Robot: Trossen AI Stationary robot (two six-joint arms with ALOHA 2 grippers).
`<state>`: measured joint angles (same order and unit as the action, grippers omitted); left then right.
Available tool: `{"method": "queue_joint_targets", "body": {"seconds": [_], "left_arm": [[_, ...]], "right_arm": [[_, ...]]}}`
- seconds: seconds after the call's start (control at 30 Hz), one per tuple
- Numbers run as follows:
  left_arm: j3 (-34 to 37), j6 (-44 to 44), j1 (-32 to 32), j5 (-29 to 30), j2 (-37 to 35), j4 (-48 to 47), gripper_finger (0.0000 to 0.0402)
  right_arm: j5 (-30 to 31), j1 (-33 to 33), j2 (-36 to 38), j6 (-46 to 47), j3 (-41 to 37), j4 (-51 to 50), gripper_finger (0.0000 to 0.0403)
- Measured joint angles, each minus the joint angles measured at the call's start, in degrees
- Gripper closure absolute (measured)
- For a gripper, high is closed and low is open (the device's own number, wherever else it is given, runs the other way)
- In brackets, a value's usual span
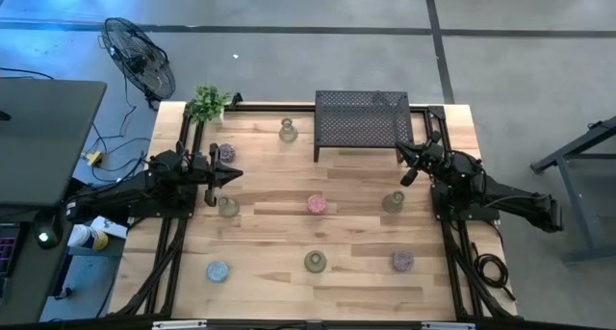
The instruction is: Pick & Place candle stick holders
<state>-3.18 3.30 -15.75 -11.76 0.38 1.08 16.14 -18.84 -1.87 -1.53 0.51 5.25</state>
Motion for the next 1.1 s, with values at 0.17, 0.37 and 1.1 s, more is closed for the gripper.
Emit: {"method": "queue_joint_targets", "body": {"seconds": [0.17,0.37,1.1], "left_arm": [[0.0,0.01,0.01,-0.01,0.0,0.0,0.0401],[0.0,0.0,0.0,0.0,0.02,0.0,0.0401],[0.0,0.01,0.02,0.47,0.01,0.14,0.0401]], "right_arm": [[0.0,-0.01,0.0,-0.01,-0.02,-0.01,0.0402],[0.0,0.0,0.0,0.0,-0.01,-0.02,0.0402],[-0.44,0.01,0.02,12.1,0.5,21.42,0.0402]]}}
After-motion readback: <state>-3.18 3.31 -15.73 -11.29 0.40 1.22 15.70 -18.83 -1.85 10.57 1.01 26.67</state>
